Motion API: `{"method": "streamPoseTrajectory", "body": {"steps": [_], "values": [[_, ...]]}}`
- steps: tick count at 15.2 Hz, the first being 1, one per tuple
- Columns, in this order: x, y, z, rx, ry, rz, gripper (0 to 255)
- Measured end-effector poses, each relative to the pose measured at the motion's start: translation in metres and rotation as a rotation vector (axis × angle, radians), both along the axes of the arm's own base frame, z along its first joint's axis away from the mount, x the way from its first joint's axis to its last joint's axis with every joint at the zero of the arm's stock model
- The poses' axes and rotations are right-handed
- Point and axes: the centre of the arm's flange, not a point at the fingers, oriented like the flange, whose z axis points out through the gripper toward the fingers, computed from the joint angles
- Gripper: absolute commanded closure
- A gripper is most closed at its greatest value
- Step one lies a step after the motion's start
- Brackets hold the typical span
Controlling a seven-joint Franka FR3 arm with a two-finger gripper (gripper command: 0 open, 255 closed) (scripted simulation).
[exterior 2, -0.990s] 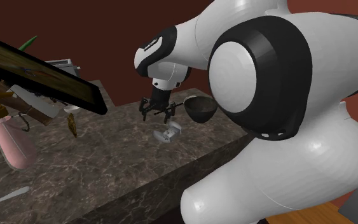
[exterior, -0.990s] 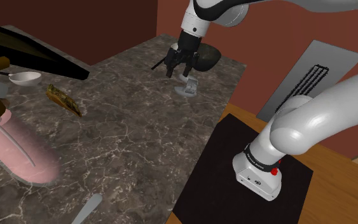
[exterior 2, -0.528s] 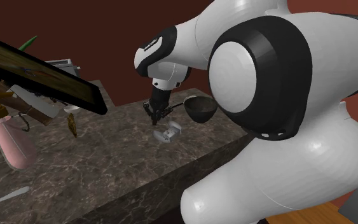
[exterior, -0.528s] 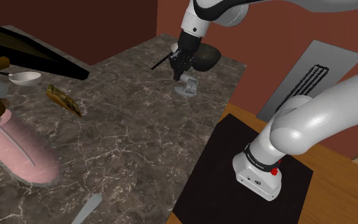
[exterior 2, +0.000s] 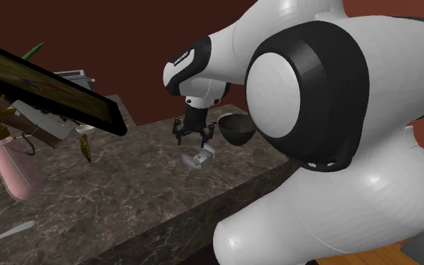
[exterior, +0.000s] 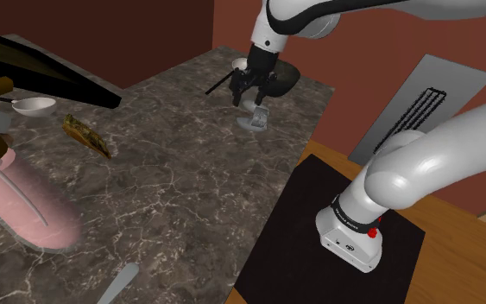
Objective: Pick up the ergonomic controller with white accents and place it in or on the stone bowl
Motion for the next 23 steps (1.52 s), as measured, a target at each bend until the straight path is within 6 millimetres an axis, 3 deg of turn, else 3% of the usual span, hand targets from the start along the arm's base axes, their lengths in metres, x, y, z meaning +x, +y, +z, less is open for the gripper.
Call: {"method": "streamPoseTrajectory", "body": {"steps": [4,7,13,19,20,23], "values": [[-0.017,-0.026,-0.007,-0.125,0.028,-0.208,0],[-0.020,-0.033,-0.019,-0.163,0.036,-0.274,0],[-0.020,-0.034,-0.047,-0.169,0.037,-0.284,0],[-0.020,-0.035,-0.051,-0.169,0.037,-0.285,0],[-0.020,-0.035,-0.051,-0.169,0.037,-0.285,255],[-0.020,-0.035,-0.051,-0.169,0.037,-0.285,255]]}}
